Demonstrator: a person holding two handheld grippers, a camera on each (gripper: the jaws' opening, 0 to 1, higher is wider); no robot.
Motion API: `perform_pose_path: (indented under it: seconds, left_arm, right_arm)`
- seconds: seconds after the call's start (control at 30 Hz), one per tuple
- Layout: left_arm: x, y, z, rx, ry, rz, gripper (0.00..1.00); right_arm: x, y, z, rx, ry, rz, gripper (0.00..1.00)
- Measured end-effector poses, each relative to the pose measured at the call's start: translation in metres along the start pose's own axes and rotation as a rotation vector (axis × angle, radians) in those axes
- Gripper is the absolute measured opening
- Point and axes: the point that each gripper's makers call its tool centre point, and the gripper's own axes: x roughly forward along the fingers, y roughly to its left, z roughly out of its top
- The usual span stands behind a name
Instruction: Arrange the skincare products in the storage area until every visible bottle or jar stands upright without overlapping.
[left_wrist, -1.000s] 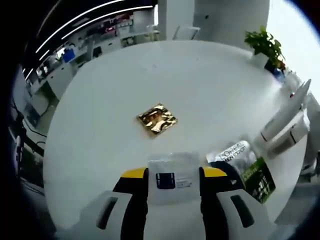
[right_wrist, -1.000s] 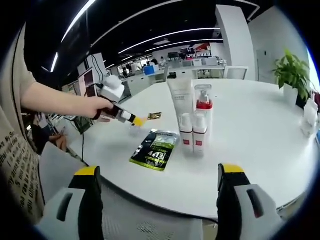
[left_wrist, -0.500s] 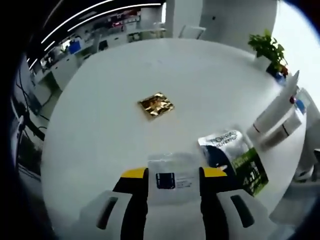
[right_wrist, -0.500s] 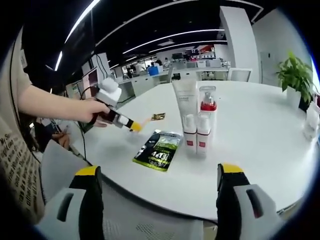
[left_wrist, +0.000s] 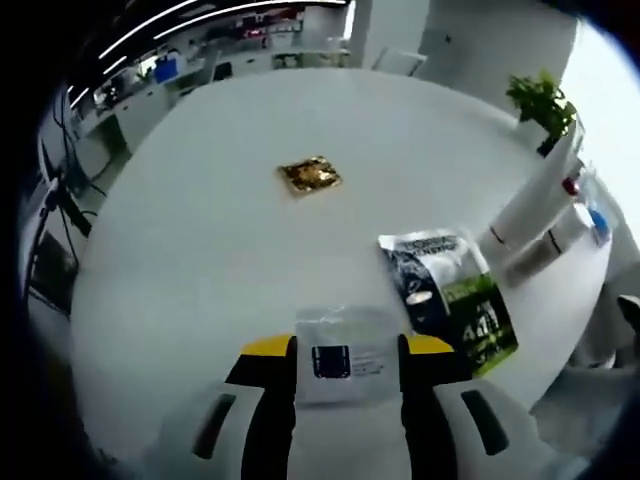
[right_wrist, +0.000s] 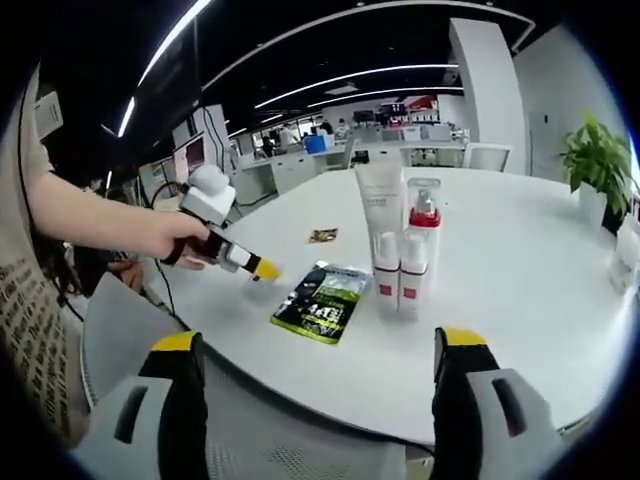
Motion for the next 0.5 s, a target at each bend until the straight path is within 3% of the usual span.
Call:
perform_pose_path:
  seconds: [0.3,0.5]
  left_arm:
    - [0.007,-0.011,-0.026,-0.052,0.02,0.019,0.37]
    - [0.011,-0.016,-0.03,-0.075,0.016,0.025,0.37]
  right_arm:
    - [0.0,0.003,-0.004,-0.028,0.011,0.029,0.95]
    - [-0.001,0.006,-0.006,-0.025,0.017,0.05,0.95]
